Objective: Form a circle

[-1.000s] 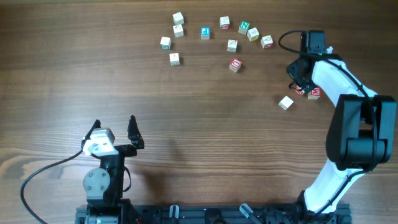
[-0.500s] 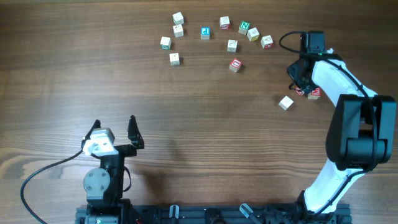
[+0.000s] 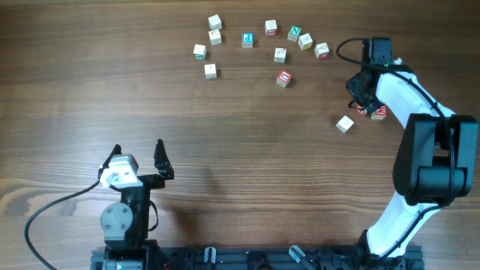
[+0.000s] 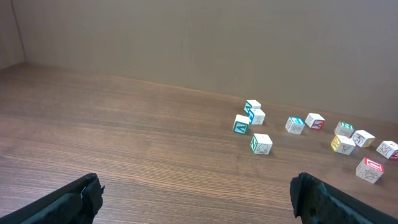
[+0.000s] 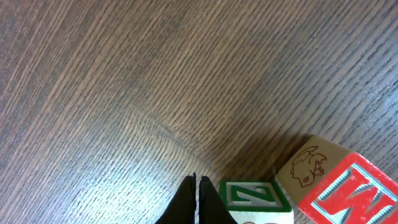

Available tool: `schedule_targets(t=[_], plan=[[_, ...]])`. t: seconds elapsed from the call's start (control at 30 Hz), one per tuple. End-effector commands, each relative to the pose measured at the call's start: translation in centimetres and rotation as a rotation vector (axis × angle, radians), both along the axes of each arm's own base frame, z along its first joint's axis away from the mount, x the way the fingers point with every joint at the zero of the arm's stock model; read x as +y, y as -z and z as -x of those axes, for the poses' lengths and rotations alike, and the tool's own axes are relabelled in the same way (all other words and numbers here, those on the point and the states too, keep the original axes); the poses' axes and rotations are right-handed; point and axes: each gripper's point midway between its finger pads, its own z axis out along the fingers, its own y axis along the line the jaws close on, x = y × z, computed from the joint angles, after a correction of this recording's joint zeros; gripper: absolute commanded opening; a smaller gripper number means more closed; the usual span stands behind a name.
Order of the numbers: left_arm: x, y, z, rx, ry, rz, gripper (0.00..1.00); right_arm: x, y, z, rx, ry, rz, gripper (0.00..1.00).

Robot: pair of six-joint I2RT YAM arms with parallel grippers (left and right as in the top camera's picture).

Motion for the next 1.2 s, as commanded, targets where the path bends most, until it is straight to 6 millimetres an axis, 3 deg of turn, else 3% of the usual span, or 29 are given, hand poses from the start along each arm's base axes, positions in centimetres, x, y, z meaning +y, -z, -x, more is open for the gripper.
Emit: schedule_targets(t=[0.0,0.4,1.17], plan=[[0.0,0.1,0.0,-0.003,0.007,-0.022,1.00,0.1,-0.6,-1.0,-0.023,-0.049,0.016,0.05],[0.0,0.1,0.0,-0.003,0.007,-0.022,1.00,1.1,-0.8,-1.9,-0.044,-0.155,-0.005,0.05],[0.0,0.1,0.0,-0.003,0.007,-0.022,1.00,0.5,-0.4,-0.6,0.009,-0.114,0.012,0.05]])
